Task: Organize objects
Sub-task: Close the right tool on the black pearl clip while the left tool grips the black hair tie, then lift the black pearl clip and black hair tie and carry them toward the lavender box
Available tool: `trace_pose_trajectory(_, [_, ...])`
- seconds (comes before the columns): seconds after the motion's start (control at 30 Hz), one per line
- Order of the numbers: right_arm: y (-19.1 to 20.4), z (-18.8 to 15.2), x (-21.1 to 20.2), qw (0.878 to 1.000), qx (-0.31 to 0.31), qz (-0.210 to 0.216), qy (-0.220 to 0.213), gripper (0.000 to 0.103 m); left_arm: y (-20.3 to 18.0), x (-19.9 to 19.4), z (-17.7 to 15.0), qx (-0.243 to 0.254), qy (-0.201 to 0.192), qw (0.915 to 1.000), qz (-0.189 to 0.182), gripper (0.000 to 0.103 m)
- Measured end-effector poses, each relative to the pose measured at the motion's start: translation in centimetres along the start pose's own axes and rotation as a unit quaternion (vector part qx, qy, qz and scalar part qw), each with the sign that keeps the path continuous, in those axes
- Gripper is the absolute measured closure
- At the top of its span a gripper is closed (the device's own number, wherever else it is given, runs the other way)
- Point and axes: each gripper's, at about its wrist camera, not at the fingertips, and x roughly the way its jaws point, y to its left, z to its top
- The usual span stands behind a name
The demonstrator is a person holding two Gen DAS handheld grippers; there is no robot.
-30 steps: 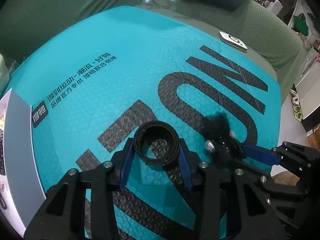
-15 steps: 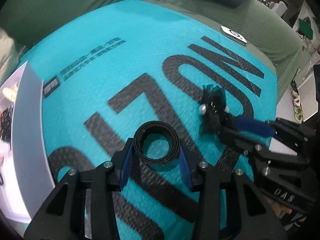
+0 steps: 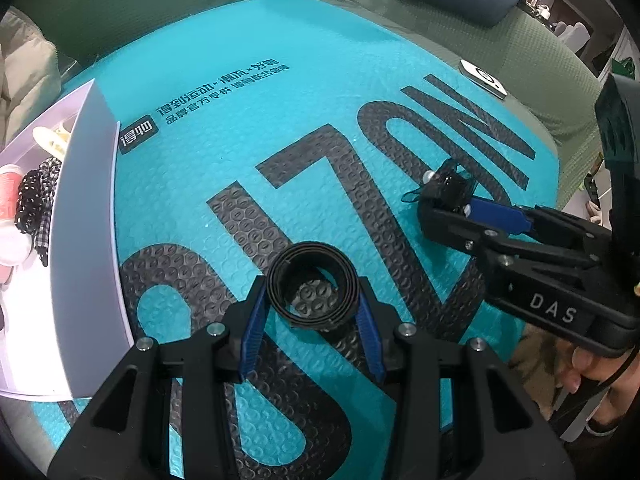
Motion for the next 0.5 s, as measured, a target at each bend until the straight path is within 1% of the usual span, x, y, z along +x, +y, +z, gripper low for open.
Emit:
trace_pose_trajectory(0.07, [-0.2, -0.2, -0.2, 1.000, 0.007, -0.008, -0.002, 0.069, -0.1, -0.1, 0.0, -0.002, 0.002, 1.0000, 0.001, 0.062])
trace_pose_trajectory(0.13, [-0.5, -0.4, -0.4, 1.000, 0.012, 0.001, -0.005, 0.074, -0.1, -0.3, -0.2, -0.004, 0.004, 1.0000, -0.003, 0.062])
trace_pose_trajectory(0.17, [-0.7, -0.5, -0.4, 1.000, 0.015, 0.007, -0.004, 0.079, -0.1, -0.5, -0.4, -0.006, 0.002, 1.0000, -0.003, 0.062])
trace_pose_trajectory(0.3, [-0.7, -0.7, -0.6, 1.000, 0.012, 0.007, -0.003, 0.081, 0.1, -1.1, -1.2, -0.008, 0.001, 1.0000, -0.003, 0.063])
trace_pose_trajectory(0.37, [-0.4, -0.7, -0.7, 1.000, 0.008, 0.004, -0.004, 0.081, 0.0, -1.3, -1.3, -0.010, 0.000, 0.9999, -0.003, 0.063])
trace_pose_trajectory(0.43, [0.0, -0.9, -1.0, 1.000, 0.002, 0.014, -0.009, 0.081, 0.1, -1.9, -1.6, -0.012, -0.004, 0.9999, -0.005, 0.063])
trace_pose_trajectory(0.47, [0.2, -0.9, -1.1, 1.000, -0.004, 0.017, -0.012, 0.078, 0.2, -2.3, -1.8, -0.013, -0.008, 0.9999, -0.004, 0.063])
trace_pose_trajectory(0.5, [0.5, -1.0, -1.3, 1.000, -0.007, 0.017, -0.016, 0.063, 0.2, -2.4, -1.9, -0.013, -0.009, 0.9999, -0.003, 0.063])
